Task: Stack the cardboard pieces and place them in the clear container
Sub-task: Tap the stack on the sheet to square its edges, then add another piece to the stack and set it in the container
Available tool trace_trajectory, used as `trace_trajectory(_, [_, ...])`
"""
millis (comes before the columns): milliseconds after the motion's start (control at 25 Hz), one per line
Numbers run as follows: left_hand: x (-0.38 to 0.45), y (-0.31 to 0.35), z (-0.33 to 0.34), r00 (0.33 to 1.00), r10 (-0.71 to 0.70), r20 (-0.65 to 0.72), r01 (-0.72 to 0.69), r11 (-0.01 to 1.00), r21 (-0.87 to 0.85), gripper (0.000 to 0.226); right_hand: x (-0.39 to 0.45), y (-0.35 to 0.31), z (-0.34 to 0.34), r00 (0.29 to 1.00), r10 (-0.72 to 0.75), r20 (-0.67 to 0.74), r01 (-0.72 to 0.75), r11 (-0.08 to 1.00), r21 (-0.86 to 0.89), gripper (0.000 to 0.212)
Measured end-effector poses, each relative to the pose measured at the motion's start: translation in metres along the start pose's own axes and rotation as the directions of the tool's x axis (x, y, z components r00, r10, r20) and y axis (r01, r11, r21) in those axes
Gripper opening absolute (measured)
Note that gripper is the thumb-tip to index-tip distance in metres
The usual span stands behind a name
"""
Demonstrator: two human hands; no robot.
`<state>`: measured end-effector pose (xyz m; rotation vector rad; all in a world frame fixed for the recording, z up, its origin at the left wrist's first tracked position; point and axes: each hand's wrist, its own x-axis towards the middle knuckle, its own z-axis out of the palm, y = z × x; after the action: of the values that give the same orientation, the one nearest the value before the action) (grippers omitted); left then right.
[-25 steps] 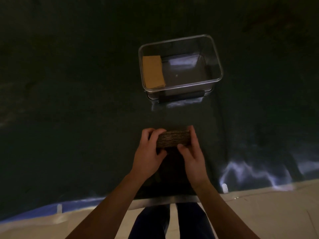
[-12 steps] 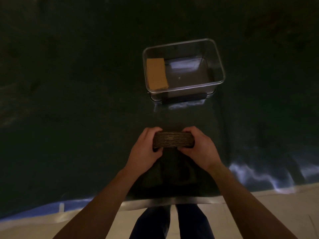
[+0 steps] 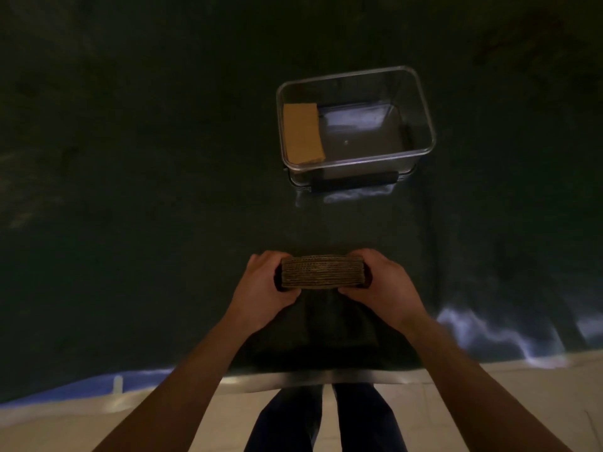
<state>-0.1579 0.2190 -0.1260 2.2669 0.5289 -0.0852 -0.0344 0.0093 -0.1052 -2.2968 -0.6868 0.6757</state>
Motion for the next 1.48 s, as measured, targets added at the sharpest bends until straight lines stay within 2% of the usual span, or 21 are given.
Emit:
trace_trajectory(160, [-0.001, 0.0, -0.01, 0.994, 0.073, -0.079, -0.075, 0.997, -0.029, 0.054, -0.004, -0.004, -0.009, 0.994, -0.075, -0.077, 0.072, 0.997, -0.031, 0.053])
trace_trajectory(240, [-0.002, -0.001, -0.013, 0.989, 0.113, -0.094, -0.113, 0.994, 0.013, 0.054, -0.007, -0.006, -0.009, 0.993, -0.081, -0.081, 0.081, 0.997, 0.002, 0.055])
trace_trajectory(400, [-0.004, -0.005, -0.005, 0.999, 0.036, -0.029, -0.032, 0.991, 0.134, 0.056, -0.005, -0.01, 0.001, 1.0, -0.006, 0.006, 0.006, 1.0, 0.028, 0.054])
trace_trajectory(640, [-0.006, -0.006, -0.015, 0.992, 0.103, -0.072, -0.097, 0.992, 0.076, 0.051, -0.013, -0.006, -0.004, 0.992, -0.095, -0.084, 0.093, 0.995, -0.022, 0.052])
trace_trajectory(800, [-0.008, -0.012, -0.003, 0.997, 0.071, 0.014, -0.072, 0.969, 0.237, 0.055, -0.014, -0.003, 0.004, 1.0, -0.023, 0.013, 0.023, 0.998, -0.056, 0.052])
trace_trajectory(920, [-0.009, -0.017, 0.003, 0.996, 0.094, 0.001, -0.09, 0.957, 0.276, 0.055, -0.011, -0.003, 0.009, 1.0, -0.017, 0.009, 0.017, 0.997, -0.08, 0.046])
trace_trajectory(1040, [-0.007, -0.015, -0.004, 0.997, 0.076, 0.028, -0.079, 0.985, 0.153, 0.048, -0.011, -0.001, 0.008, 1.0, 0.015, 0.002, -0.015, 0.999, -0.046, 0.04])
trace_trajectory(1120, [-0.008, -0.011, -0.016, 0.991, 0.017, 0.131, 0.008, 0.983, -0.182, 0.041, -0.014, -0.004, 0.003, 0.995, 0.077, 0.058, -0.081, 0.993, 0.084, 0.038])
trace_trajectory(1160, [-0.009, -0.006, -0.022, 0.98, -0.001, 0.198, 0.084, 0.908, -0.41, 0.042, -0.015, -0.008, 0.001, 0.989, 0.108, 0.096, -0.125, 0.974, 0.191, 0.039])
trace_trajectory(1200, [-0.01, 0.0, -0.026, 0.97, -0.003, 0.243, 0.158, 0.769, -0.619, 0.043, -0.016, -0.013, 0.0, 0.98, 0.146, 0.132, -0.181, 0.932, 0.313, 0.04])
trace_trajectory(1240, [-0.009, 0.008, -0.027, 0.968, -0.014, 0.252, 0.212, 0.586, -0.782, 0.041, -0.018, -0.02, 0.0, 0.967, 0.193, 0.168, -0.249, 0.86, 0.445, 0.043])
trace_trajectory(1280, [-0.008, 0.019, -0.026, 0.97, -0.051, 0.237, 0.238, 0.394, -0.888, 0.036, -0.019, -0.03, 0.002, 0.945, 0.249, 0.214, -0.327, 0.757, 0.565, 0.047])
trace_trajectory(1320, [-0.005, 0.032, -0.025, 0.968, -0.122, 0.218, 0.242, 0.248, -0.938, 0.03, -0.022, -0.041, 0.004, 0.919, 0.299, 0.257, -0.394, 0.657, 0.643, 0.052])
trace_trajectory(1360, [-0.003, 0.047, -0.024, 0.954, -0.217, 0.209, 0.248, 0.17, -0.954, 0.025, -0.025, -0.052, 0.006, 0.899, 0.329, 0.29, -0.434, 0.579, 0.69, 0.056])
trace_trajectory(1400, [0.001, 0.061, -0.028, 0.93, -0.306, 0.203, 0.262, 0.168, -0.95, 0.022, -0.029, -0.064, 0.006, 0.887, 0.345, 0.308, -0.454, 0.524, 0.721, 0.056])
trace_trajectory(1480, [0.005, 0.087, -0.042, 0.893, -0.403, 0.202, 0.322, 0.258, -0.911, 0.019, -0.037, -0.086, -0.002, 0.868, 0.369, 0.332, -0.482, 0.462, 0.744, 0.054])
